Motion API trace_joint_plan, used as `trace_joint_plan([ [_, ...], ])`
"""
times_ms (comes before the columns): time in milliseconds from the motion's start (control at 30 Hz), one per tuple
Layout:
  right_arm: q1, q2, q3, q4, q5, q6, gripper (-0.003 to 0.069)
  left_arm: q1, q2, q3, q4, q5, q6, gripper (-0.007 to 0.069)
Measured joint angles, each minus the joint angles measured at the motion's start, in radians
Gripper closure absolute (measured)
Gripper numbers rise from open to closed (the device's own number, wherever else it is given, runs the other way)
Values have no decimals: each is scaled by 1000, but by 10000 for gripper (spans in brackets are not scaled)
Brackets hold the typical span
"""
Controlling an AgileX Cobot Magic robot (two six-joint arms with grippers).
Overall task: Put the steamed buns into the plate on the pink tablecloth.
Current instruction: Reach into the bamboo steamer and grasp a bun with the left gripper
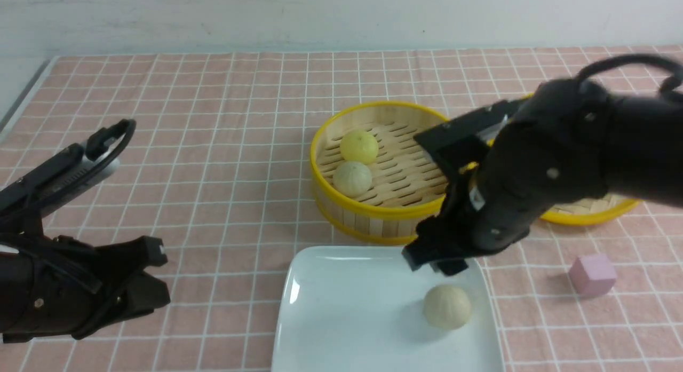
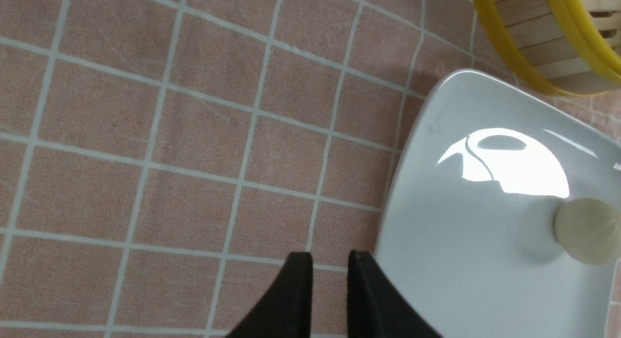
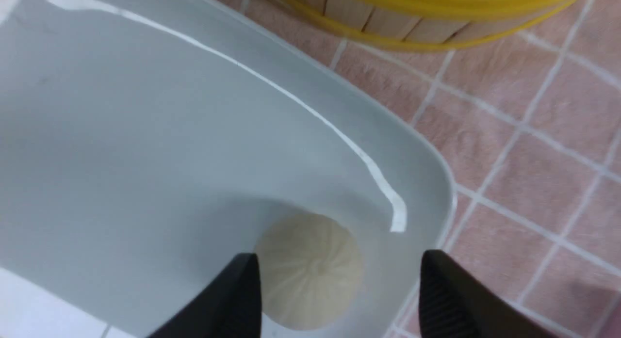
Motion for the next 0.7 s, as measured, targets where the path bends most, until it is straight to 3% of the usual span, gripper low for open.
trace_joint_plan([
  [67,0,-39,-25,-1,58,-32,314,0,0,0,3,0,7,482],
  [100,0,-98,-43,-9,135,-72,419,0,0,0,11,-3,21,480],
  [133,0,-105,-44,-9,145,-77,419,0,0,0,12,-3,23,480],
  [167,0,-176,-48,-27,232,-109,536,0,0,0,21,-13,42,478],
  [233,0,-255,-47,-55,291,-122,641,0,0,0,24,-26,54,479],
  [400,0,-417,-16,-92,307,-130,671,0,11,-23,29,-18,68,501],
  [533,0,-618,123,-104,323,-132,671,-7,66,-99,21,60,81,605],
  [633,0,-721,224,-111,329,-132,671,-39,117,-143,5,79,98,622],
  [700,0,-820,327,-122,315,-132,671,-115,183,-203,-13,79,103,623],
])
